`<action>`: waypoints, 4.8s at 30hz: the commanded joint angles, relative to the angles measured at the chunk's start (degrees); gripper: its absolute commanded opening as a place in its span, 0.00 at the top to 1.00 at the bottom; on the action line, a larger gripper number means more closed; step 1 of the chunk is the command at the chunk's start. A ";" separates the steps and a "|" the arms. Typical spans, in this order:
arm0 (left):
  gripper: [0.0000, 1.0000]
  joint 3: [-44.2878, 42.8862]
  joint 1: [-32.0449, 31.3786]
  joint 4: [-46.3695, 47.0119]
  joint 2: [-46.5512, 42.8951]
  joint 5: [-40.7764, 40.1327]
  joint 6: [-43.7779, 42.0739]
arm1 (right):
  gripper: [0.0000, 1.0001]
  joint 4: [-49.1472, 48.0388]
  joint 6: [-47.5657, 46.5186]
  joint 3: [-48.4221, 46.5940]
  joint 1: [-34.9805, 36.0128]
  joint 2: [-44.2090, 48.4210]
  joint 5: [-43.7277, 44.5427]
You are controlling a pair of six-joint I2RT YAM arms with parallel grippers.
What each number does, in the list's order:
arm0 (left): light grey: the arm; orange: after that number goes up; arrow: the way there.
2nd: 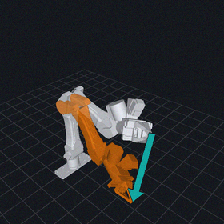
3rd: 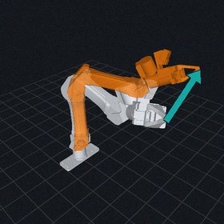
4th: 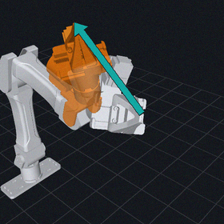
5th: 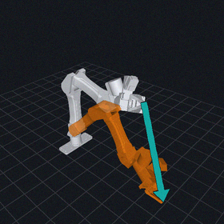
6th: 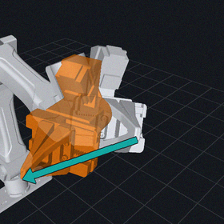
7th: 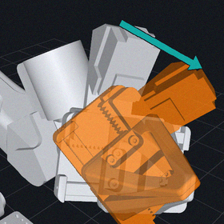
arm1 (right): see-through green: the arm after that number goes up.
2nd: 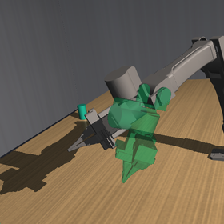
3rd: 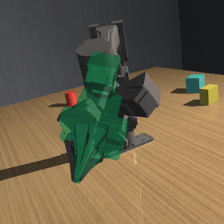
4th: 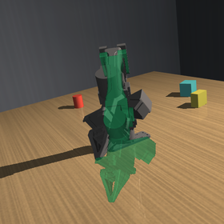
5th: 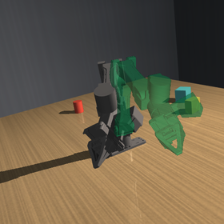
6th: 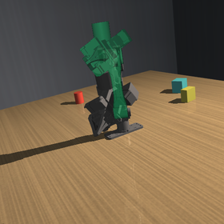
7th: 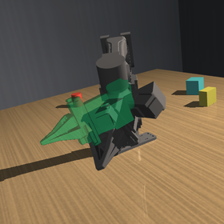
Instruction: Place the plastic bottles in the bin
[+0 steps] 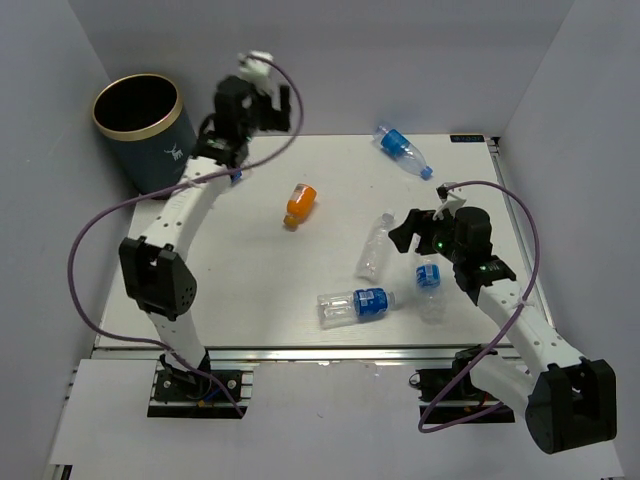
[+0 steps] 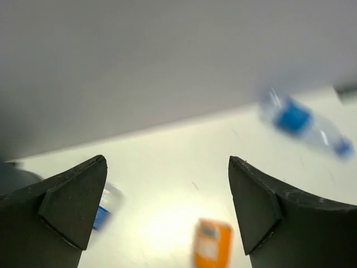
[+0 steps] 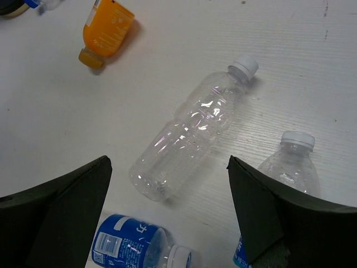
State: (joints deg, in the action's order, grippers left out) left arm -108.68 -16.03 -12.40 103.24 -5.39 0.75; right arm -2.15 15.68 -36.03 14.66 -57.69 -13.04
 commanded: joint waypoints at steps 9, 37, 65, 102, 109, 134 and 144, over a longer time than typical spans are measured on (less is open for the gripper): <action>0.02 18.77 -6.82 0.62 5.47 8.73 -1.28 | 0.11 -0.48 0.58 -2.20 0.11 -3.04 2.58; 0.64 14.74 -9.28 -3.06 5.85 -9.36 -3.04 | 0.11 0.75 -0.30 -4.13 0.11 -6.56 5.04; 0.02 -20.20 20.87 -0.70 10.24 -20.22 4.43 | 0.11 1.54 -1.36 -4.13 0.20 -4.27 3.46; 0.02 -11.47 9.00 -17.84 31.05 -7.17 -25.19 | 0.11 2.07 -1.09 -5.63 0.11 -6.99 1.79; 0.02 -11.72 10.32 -18.00 33.69 -4.11 -23.17 | 0.11 3.56 -0.83 -6.42 0.11 -7.53 1.44; 0.59 -13.14 10.05 -7.65 6.46 -19.28 -2.35 | 0.11 -0.92 1.28 -3.08 0.11 -1.19 1.70; 0.52 -24.46 20.07 -0.61 12.15 -32.84 2.59 | 0.11 1.26 -0.82 -5.36 1.95 -4.52 -4.46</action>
State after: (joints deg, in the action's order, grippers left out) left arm -131.44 1.58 -12.71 110.32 -32.82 2.28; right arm -0.32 16.03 -39.53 15.27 -60.60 -15.38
